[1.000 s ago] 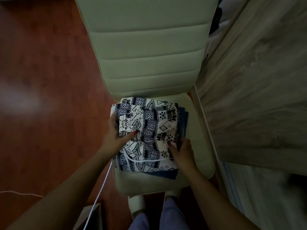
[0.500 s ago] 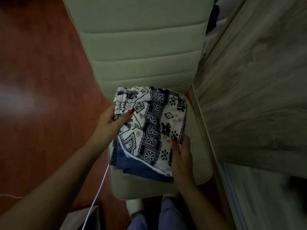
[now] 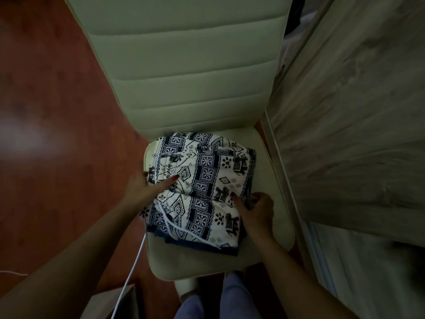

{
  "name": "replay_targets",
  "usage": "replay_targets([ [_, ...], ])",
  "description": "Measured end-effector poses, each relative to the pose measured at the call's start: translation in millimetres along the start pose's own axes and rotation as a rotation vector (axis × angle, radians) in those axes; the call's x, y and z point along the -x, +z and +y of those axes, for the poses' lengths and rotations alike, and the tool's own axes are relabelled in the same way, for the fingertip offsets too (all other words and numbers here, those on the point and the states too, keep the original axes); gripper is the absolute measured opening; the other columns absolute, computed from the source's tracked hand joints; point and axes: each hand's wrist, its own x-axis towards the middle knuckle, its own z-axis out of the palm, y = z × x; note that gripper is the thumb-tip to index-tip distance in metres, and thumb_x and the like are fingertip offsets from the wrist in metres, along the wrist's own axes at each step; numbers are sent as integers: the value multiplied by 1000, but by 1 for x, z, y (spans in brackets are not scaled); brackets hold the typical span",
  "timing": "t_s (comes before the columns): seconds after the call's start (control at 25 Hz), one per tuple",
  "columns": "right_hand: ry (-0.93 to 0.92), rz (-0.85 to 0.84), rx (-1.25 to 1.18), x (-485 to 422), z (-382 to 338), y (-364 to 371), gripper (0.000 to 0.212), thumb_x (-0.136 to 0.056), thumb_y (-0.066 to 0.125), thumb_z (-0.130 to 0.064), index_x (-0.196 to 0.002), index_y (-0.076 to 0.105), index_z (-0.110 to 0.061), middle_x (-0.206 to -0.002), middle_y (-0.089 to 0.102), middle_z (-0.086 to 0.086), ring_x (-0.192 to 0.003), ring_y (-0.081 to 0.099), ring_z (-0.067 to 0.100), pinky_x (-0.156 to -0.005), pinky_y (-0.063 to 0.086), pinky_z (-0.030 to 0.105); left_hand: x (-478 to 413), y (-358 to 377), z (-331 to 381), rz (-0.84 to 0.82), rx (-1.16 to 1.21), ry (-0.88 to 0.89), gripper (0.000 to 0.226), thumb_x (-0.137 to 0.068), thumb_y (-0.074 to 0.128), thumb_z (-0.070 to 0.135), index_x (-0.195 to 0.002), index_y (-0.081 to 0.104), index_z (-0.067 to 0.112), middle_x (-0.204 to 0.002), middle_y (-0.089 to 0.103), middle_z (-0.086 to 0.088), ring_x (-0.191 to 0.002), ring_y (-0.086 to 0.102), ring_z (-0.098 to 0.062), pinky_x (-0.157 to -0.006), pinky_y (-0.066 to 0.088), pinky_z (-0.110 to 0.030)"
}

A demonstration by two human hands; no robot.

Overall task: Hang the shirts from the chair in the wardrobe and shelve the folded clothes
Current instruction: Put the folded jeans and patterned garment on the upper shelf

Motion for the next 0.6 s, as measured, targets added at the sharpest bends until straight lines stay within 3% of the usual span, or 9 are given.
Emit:
replay_targets([
  [0.08,91,-71,-154,-12,0,0,82,-68,79,-46,-128,42,-4,-128,46,9,-107,50,20,-89,47,29,-10,-3,-2,-146,51,-44,69,-71,70,59,-124,52,20,-104,65,4,-93,63,-14,-84,51,-33],
  [0.2,146,-199,-302,-22,-2,-2,74,-71,80,-35,-129,42,-9,-116,51,3,-98,52,13,-76,46,17,-16,-6,-8,-223,103,-93,81,-66,71,66,-130,48,21,-123,63,-5,-106,63,-24,-95,49,-46],
  [0.28,153,-273,-364,-24,-3,0,70,-71,79,-40,-126,41,-18,-114,55,-2,-99,56,13,-80,49,21,-19,-2,-9,-226,83,-141,93,-60,71,72,-133,44,22,-133,55,-7,-115,57,-28,-100,43,-50],
  [0.4,176,-375,-475,-26,-1,-1,84,-69,77,-48,-139,36,-25,-132,54,-1,-115,57,17,-101,47,38,-16,-2,-2,-332,98,-248,99,-54,70,78,-135,46,25,-142,47,-5,-126,48,-32,-108,31,-59],
  [0.52,124,-397,-532,-18,2,-10,61,-85,65,-35,-139,35,-30,-130,55,-3,-115,56,16,-103,45,39,-13,3,-1,-404,199,-249,83,-57,72,74,-125,57,30,-139,51,2,-128,46,-24,-110,30,-56],
  [0.56,102,-398,-550,-11,1,-15,53,-88,61,-32,-135,36,-33,-125,57,-6,-111,58,14,-98,48,35,1,4,8,-401,200,-223,79,-57,71,75,-123,58,33,-139,52,2,-128,47,-23,-109,31,-58],
  [0.6,91,-394,-578,-3,2,-20,48,-89,60,-31,-131,37,-36,-119,59,-9,-107,59,10,-91,50,31,10,6,14,-412,211,-214,74,-61,70,73,-122,58,33,-135,57,3,-124,52,-18,-110,29,-50],
])
